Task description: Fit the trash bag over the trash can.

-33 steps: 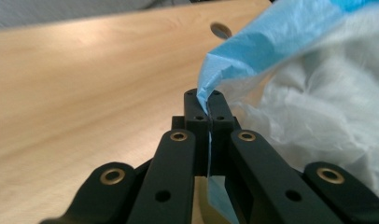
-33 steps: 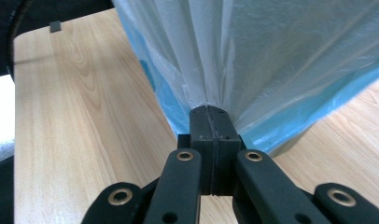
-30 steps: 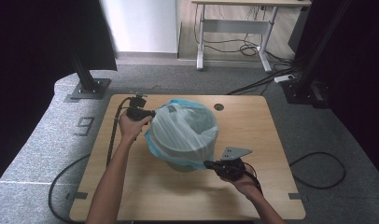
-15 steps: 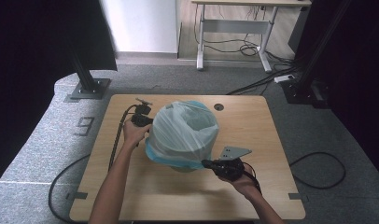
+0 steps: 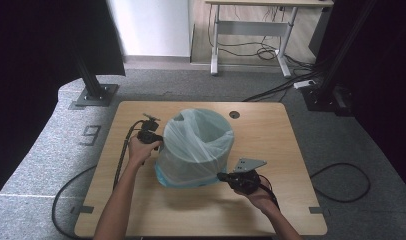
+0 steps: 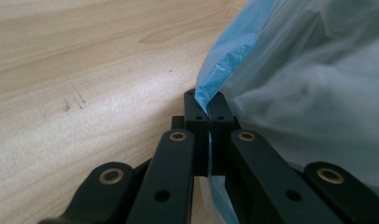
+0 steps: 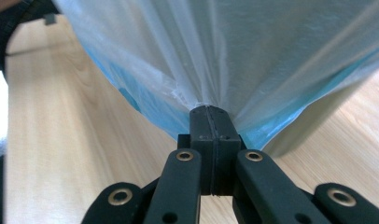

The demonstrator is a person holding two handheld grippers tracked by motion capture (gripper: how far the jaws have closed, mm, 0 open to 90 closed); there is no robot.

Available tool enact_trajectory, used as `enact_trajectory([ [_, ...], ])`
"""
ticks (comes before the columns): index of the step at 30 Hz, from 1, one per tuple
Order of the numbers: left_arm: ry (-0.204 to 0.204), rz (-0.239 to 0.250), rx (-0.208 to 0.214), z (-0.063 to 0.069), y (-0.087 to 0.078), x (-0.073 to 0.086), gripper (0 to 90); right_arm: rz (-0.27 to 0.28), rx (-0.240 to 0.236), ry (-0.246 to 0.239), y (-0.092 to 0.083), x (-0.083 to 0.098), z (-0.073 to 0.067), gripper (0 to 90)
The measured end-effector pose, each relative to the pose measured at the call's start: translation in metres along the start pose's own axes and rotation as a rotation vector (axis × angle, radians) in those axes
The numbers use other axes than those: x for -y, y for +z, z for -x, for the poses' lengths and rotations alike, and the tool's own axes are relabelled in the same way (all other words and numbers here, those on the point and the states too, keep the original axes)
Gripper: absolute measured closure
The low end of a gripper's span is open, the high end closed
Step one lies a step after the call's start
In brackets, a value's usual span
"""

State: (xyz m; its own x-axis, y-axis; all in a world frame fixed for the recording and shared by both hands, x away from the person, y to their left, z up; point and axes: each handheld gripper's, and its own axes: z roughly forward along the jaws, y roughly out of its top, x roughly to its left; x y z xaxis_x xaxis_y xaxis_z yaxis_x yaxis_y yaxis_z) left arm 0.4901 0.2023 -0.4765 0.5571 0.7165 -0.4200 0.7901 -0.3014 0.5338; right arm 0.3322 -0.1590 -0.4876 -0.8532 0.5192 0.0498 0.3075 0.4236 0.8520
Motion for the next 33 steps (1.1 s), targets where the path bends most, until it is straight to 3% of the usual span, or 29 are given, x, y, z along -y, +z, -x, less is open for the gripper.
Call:
enact_trajectory([
  [12, -0.011, 0.011, -0.026, -0.003, 0.004, 0.01, 84.8, -0.039, 0.082, 0.094, 0.007, 0.028, 0.03, 88.5],
  [14, 0.007, 0.034, -0.061, -0.001, 0.0, 0.011, 78.7, -0.03, 0.083, 0.105, 0.006, 0.029, 0.032, 88.0],
  [15, 0.013, 0.05, -0.078, 0.0, -0.002, 0.012, 73.2, -0.023, 0.087, 0.106, 0.006, 0.03, 0.032, 85.5],
  [16, 0.017, 0.098, -0.088, 0.002, -0.008, 0.015, 67.6, -0.017, 0.089, 0.106, 0.006, 0.03, 0.031, 82.6],
  [20, 0.022, 0.237, -0.086, 0.005, -0.033, 0.022, 45.2, 0.017, 0.079, 0.114, 0.002, 0.03, 0.031, 72.9],
  [23, 0.029, 0.3, -0.103, 0.008, -0.052, 0.026, 33.9, 0.062, 0.082, 0.12, -0.003, 0.029, 0.03, 63.3],
  [25, 0.044, 0.343, -0.114, 0.014, -0.067, 0.029, 30.7, 0.087, 0.091, 0.122, -0.006, 0.029, 0.03, 56.8],
  [27, 0.061, 0.379, -0.099, 0.019, -0.08, 0.031, 30.4, 0.119, 0.103, 0.133, -0.011, 0.028, 0.03, 49.8],
  [33, 0.146, 0.405, -0.059, 0.049, -0.107, 0.027, 29.5, 0.157, 0.114, 0.147, -0.027, 0.031, 0.033, 37.8],
])
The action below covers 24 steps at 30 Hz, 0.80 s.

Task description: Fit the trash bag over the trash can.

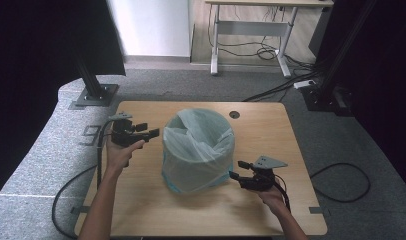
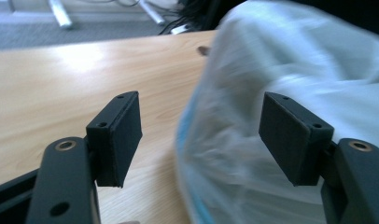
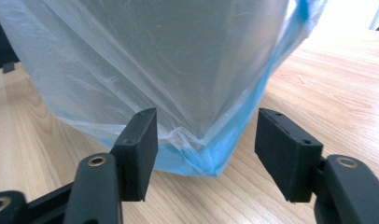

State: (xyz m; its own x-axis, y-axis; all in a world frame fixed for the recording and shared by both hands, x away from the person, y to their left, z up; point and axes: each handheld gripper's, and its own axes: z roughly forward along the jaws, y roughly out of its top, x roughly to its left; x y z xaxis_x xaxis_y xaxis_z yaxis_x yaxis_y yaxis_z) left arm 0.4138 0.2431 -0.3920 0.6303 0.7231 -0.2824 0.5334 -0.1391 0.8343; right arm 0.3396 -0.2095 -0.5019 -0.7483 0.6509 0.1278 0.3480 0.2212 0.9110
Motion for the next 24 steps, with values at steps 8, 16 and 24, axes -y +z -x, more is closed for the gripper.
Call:
enact_trajectory([
  [8, 0.134, -0.064, 0.054, 0.051, 0.009, -0.046, 27.9, 0.026, 0.027, 0.037, -0.02, 0.005, 0.009, 36.3],
  [16, 0.22, -0.235, 0.08, 0.081, 0.069, -0.084, 28.2, 0.023, 0.031, 0.035, -0.029, 0.009, 0.011, 36.3],
  [24, 0.231, -0.429, 0.076, 0.091, 0.128, -0.095, 28.5, 0.036, 0.039, 0.046, -0.037, 0.01, 0.015, 36.3],
])
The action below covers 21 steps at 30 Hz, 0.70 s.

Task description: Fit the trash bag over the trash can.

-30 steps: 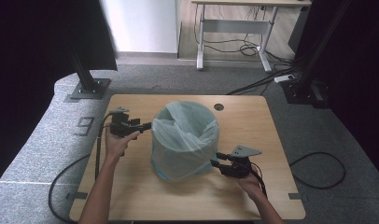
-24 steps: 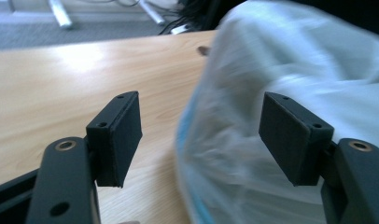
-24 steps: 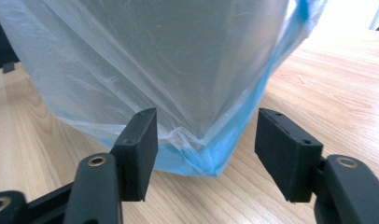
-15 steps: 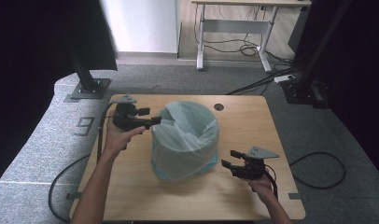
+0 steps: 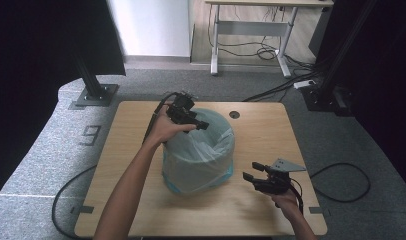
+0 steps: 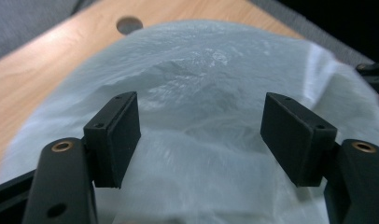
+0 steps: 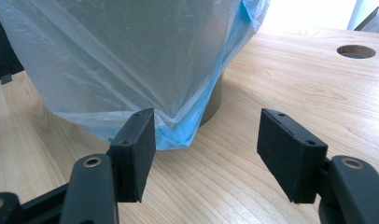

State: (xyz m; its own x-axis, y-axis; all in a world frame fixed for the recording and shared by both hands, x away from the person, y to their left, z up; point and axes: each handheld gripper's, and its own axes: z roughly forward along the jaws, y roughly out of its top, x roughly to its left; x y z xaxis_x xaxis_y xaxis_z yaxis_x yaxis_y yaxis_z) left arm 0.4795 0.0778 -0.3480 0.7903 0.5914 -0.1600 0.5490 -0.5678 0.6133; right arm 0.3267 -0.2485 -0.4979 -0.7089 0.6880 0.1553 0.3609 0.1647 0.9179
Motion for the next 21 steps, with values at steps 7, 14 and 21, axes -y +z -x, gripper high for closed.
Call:
enact_trajectory([
  [7, -0.015, -0.086, 0.0, 0.0, 0.025, -0.011, 29.9, -0.007, -0.006, -0.005, 0.0, 0.0, 0.001, 36.5],
  [14, -0.014, -0.2, -0.002, 0.003, 0.044, -0.014, 30.5, -0.017, -0.015, -0.01, 0.002, 0.001, 0.0, 36.7],
  [21, -0.002, -0.095, -0.007, 0.007, 0.022, -0.01, 30.8, -0.022, -0.013, -0.009, 0.002, 0.001, 0.001, 36.8],
])
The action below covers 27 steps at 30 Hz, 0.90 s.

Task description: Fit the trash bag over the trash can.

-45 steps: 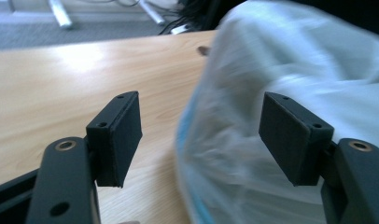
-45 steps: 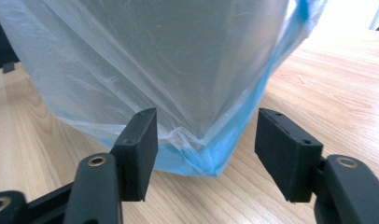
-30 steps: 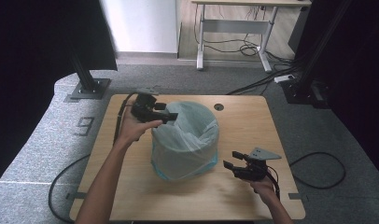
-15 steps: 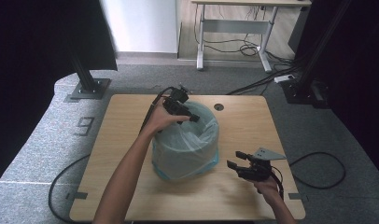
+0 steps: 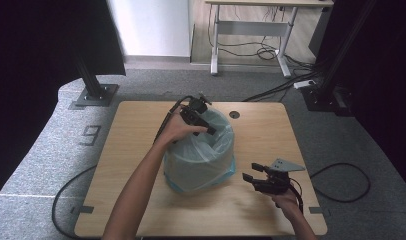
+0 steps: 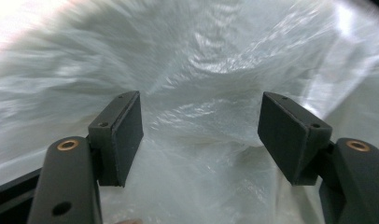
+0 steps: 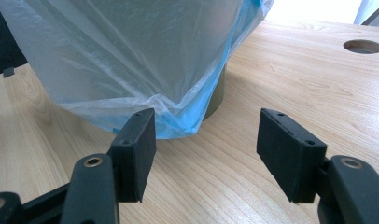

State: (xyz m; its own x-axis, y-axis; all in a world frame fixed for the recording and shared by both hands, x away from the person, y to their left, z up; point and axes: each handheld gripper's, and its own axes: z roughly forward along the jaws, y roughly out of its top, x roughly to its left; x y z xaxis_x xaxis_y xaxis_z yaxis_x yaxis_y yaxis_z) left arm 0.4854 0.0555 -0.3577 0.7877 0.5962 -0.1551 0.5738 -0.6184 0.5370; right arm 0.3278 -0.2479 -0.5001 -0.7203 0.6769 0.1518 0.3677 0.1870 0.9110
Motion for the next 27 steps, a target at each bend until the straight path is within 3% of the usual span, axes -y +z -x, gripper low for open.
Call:
enact_trajectory([
  [5, 0.013, 0.093, 0.008, 0.005, -0.032, 0.017, 30.9, -0.001, 0.002, 0.0, 0.0, 0.0, 0.0, 36.7],
  [13, 0.018, 0.12, -0.001, 0.01, -0.056, 0.051, 30.5, -0.005, -0.001, -0.008, 0.001, 0.0, -0.003, 36.8],
  [20, 0.041, -0.003, -0.026, 0.014, -0.042, 0.06, 29.9, -0.012, -0.002, -0.009, 0.003, 0.0, -0.005, 36.8],
  [27, 0.011, -0.116, -0.007, 0.011, -0.018, 0.055, 30.2, -0.012, 0.004, -0.006, 0.001, 0.001, -0.003, 36.8],
])
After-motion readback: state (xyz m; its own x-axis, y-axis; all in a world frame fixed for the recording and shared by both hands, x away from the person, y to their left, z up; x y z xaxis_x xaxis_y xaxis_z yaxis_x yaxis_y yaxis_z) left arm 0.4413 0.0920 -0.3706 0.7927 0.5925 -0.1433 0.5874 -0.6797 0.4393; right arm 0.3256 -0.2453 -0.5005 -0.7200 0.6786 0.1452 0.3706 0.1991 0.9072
